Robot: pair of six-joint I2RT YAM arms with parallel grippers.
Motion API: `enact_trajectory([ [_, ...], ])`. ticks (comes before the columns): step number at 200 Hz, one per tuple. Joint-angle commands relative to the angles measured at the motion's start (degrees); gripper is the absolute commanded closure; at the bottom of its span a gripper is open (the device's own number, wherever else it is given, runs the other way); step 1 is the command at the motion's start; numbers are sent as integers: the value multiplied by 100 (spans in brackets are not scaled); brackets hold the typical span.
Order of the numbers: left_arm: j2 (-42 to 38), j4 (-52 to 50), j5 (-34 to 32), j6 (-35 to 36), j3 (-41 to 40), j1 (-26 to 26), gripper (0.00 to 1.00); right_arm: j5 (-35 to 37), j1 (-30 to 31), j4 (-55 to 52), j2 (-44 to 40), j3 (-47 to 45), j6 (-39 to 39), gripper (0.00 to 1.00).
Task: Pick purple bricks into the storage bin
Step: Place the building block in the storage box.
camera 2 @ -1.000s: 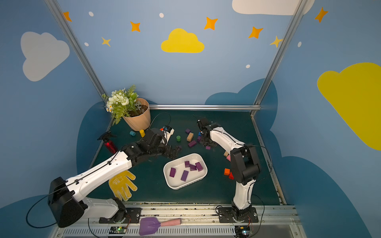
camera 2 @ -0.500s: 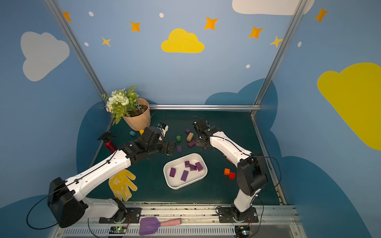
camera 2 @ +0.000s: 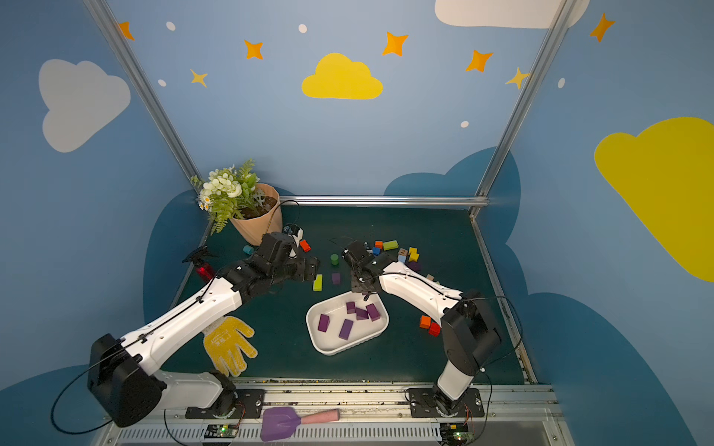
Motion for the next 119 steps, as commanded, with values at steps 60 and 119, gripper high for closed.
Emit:
enact_trajectory([
  [60, -70, -158, -202, -181, 123, 658, 0, 42, 760, 358, 61, -262, 532, 72],
  [119, 57, -208, -448, -117, 128, 868, 0, 60, 1156, 845, 337, -487, 991, 72],
])
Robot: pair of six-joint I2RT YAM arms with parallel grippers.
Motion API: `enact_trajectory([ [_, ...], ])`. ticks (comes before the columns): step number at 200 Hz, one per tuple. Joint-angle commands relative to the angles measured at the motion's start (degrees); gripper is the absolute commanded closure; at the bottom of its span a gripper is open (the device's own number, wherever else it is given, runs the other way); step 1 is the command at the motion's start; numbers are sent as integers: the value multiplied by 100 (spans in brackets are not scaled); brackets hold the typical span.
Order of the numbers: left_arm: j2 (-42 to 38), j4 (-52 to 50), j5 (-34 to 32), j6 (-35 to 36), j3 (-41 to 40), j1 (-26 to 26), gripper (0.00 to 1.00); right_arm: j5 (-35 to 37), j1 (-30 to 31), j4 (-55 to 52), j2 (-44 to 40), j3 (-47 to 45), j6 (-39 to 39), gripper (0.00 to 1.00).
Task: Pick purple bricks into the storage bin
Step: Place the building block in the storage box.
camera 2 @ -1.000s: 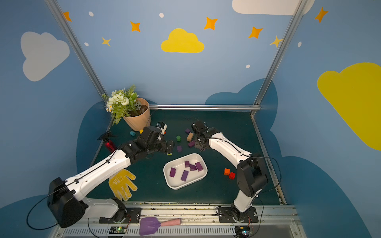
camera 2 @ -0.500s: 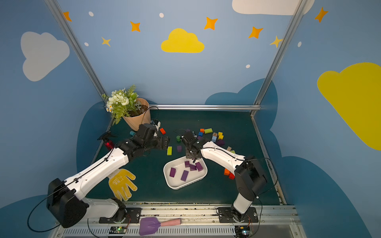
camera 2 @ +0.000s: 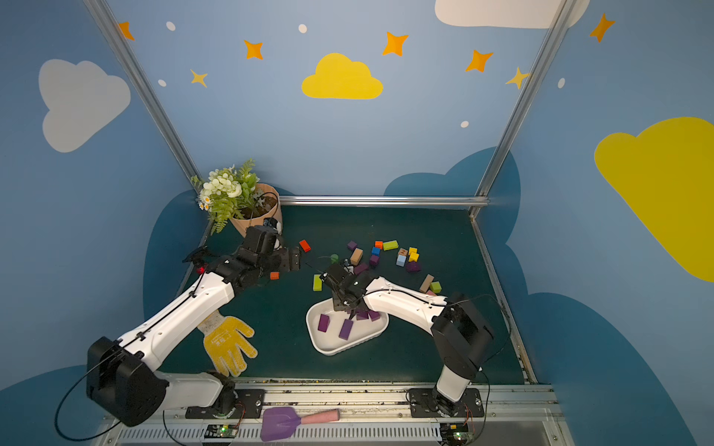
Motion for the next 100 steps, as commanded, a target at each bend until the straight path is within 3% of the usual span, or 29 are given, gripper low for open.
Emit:
enact_trajectory([
  [1, 57, -121, -179, 24, 128, 47, 0, 41, 141, 287, 144, -141, 303, 72],
  [100, 143, -173, -407, 138, 150, 115, 0, 630, 755, 344, 686, 24, 1459, 72],
])
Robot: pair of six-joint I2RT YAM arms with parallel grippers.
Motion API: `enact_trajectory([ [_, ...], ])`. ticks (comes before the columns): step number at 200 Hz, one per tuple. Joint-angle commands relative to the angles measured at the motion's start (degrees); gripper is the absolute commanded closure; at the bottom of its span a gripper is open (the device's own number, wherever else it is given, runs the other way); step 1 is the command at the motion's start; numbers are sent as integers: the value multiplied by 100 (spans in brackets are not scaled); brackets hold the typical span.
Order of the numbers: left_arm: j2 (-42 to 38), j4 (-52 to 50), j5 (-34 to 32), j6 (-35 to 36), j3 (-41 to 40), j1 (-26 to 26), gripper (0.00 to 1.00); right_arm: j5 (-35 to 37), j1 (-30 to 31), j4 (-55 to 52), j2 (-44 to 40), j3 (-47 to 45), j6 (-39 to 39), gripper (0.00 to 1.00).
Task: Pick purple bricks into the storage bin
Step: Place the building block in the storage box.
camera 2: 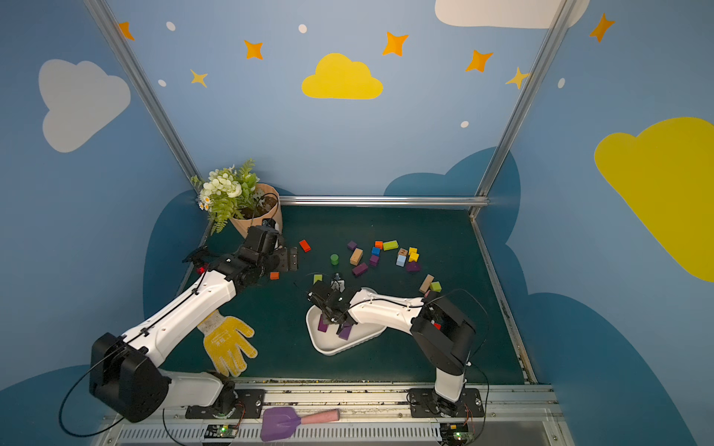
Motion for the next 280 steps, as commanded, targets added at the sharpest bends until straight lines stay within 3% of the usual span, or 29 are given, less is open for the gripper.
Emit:
enact_trajectory([
  [1, 22, -88, -132, 100, 150, 39, 0, 324, 91, 1, 157, 110, 464, 72],
  [57, 86, -100, -210, 155, 143, 51, 0, 285, 116, 233, 416, 96, 535, 70],
  [133, 309, -139, -259, 222, 154, 35, 0, 81, 116, 625, 401, -27, 54, 54],
  [220, 605, -289, -378, 273, 251, -103, 0, 298, 216, 807, -7, -275, -540, 51],
  [280, 725, -368, -101, 164, 340, -117, 0, 273, 306, 950, -534, -504, -1046, 49],
])
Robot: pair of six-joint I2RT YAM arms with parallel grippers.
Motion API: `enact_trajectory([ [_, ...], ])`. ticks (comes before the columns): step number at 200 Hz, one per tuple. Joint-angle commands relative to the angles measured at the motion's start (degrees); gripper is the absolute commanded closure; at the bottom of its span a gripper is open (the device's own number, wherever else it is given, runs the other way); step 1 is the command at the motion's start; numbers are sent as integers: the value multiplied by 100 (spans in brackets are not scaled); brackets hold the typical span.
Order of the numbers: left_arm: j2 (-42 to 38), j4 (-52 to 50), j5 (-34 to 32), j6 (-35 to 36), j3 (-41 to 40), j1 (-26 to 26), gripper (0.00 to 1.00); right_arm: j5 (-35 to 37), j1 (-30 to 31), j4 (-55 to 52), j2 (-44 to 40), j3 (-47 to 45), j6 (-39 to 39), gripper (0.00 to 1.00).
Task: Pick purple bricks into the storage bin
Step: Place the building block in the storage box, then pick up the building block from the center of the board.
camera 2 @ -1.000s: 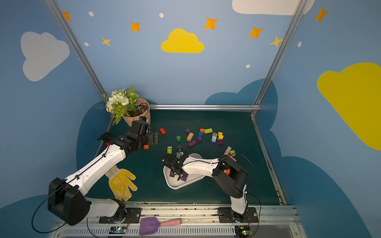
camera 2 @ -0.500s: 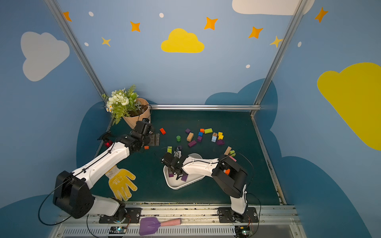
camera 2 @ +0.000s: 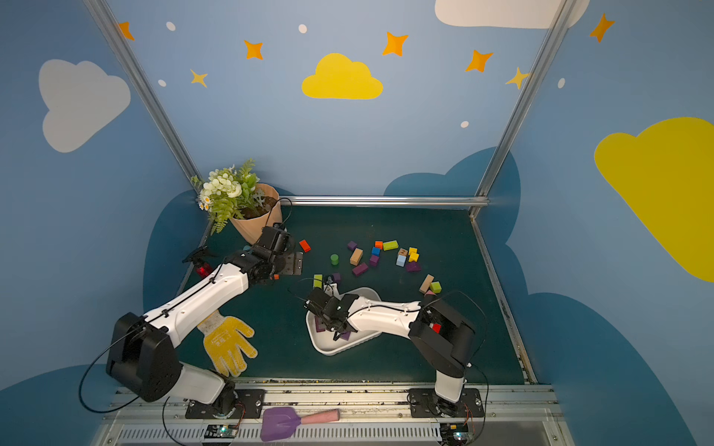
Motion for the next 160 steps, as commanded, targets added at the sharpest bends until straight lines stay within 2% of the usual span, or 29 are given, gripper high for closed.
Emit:
enact_trajectory([
  [1, 25, -157, 124, -51, 179, -8, 0, 79, 61, 67, -335, -145, -315, 49],
  [51, -28, -122, 187, -93, 172, 7, 0, 320, 39, 290, -1047, -755, -260, 46],
  [94, 102, -133, 402, -186, 252, 31, 0, 478, -127, 225, -1428, -747, -400, 43],
  [115, 130, -292, 517, -245, 366, 25, 0, 357, -412, 185, -1644, -748, -475, 42],
  [160, 25, -280, 771, -279, 383, 26, 0, -188, -1448, 95, -2083, -686, -609, 42],
])
